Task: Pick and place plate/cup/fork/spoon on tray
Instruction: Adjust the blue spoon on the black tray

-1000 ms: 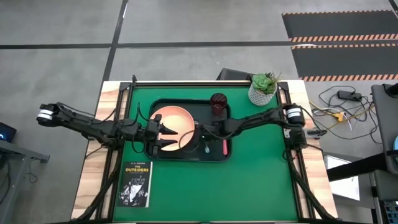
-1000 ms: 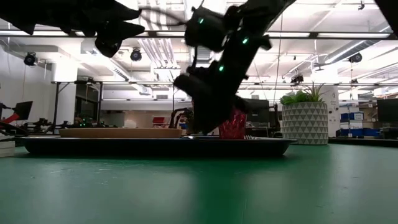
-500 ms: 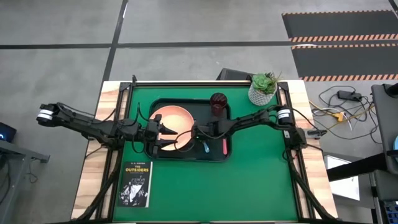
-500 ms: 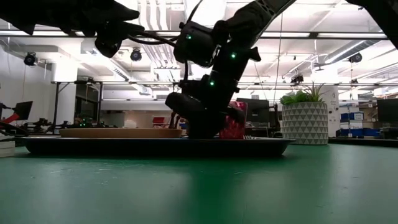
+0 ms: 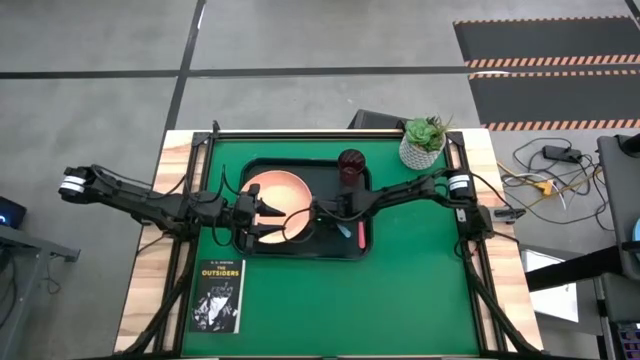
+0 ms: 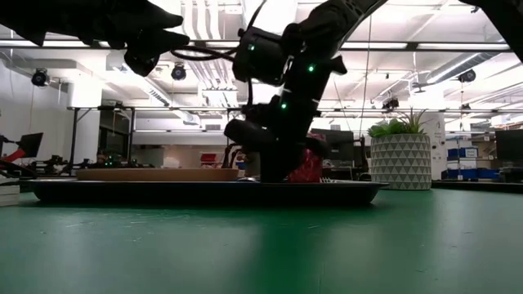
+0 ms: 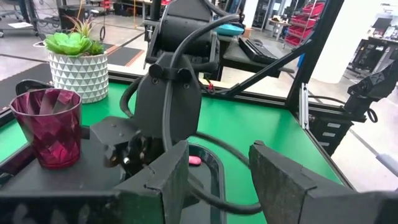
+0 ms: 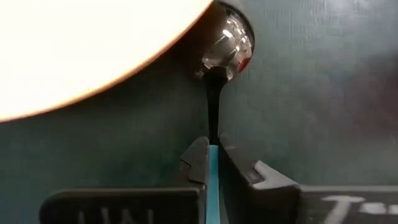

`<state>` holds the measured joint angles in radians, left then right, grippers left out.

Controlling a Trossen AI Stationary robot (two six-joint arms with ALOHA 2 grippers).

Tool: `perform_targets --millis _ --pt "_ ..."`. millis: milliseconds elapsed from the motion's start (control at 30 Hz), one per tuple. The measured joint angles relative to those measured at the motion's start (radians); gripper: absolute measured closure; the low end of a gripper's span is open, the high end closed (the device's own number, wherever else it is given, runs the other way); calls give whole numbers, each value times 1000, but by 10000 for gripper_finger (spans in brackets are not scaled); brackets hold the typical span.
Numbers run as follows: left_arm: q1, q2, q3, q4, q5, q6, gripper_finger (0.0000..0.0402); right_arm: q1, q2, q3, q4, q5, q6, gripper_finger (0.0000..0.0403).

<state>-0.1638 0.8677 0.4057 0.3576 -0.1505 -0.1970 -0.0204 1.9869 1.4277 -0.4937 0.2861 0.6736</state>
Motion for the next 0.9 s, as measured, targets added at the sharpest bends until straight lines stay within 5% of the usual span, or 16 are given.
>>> perform_targets --millis 433,767,900 --pt "0 0 0 2 0 1 252 26 -168 -4 -198 -4 -26 390" --pt "-1 0 0 12 0 2 252 47 -268 -41 -260 -159 -119 390" --pt "-1 1 0 35 0 1 252 55 -300 -101 -162 -197 -151 390"
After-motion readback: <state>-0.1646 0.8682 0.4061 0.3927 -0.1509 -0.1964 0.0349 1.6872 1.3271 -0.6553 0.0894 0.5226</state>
